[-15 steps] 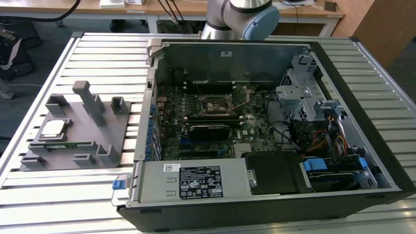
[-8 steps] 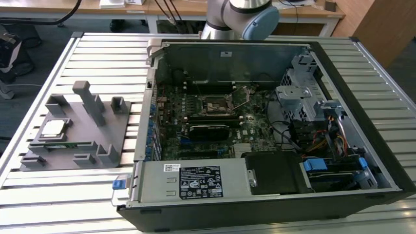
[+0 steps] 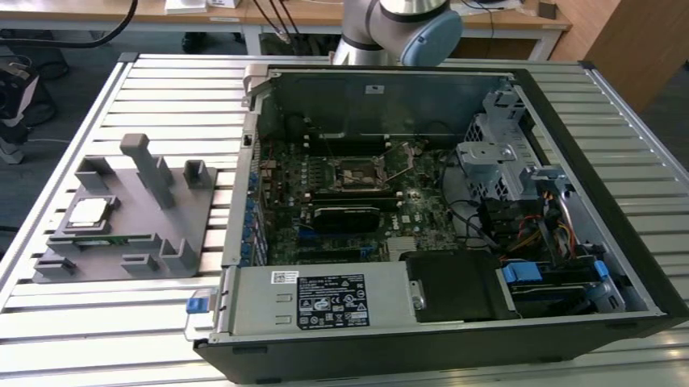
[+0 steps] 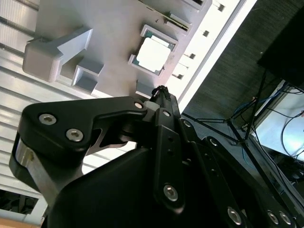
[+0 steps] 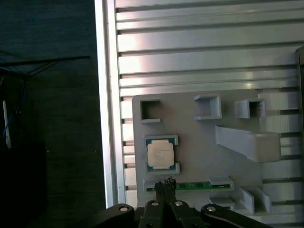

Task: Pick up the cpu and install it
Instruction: 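Pick up the cpu and move it towards the insertion slot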

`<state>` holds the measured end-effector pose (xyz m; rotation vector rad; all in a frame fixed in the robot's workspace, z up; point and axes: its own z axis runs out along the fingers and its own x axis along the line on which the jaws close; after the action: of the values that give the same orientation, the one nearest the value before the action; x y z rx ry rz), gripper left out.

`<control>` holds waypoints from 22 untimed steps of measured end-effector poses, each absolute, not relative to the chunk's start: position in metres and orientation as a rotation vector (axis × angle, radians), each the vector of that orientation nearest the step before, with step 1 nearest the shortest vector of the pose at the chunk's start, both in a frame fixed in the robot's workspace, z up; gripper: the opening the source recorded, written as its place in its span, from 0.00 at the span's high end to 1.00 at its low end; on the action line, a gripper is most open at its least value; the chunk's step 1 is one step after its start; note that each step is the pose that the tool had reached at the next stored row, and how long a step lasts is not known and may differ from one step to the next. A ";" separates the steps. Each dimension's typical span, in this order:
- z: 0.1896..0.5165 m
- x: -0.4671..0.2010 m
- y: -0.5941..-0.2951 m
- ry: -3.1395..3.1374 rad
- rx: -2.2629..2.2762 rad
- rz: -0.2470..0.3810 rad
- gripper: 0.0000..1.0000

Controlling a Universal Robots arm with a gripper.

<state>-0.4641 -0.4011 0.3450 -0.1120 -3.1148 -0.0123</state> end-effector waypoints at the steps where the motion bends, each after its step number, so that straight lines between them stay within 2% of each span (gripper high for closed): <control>1: 0.344 -0.464 -0.401 -3.115 -0.112 -0.012 0.89; 22: 0.331 -0.464 -0.401 -3.114 -0.111 -0.024 0.89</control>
<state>-0.4642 -0.4013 0.3306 -0.1105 -3.1145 -0.0243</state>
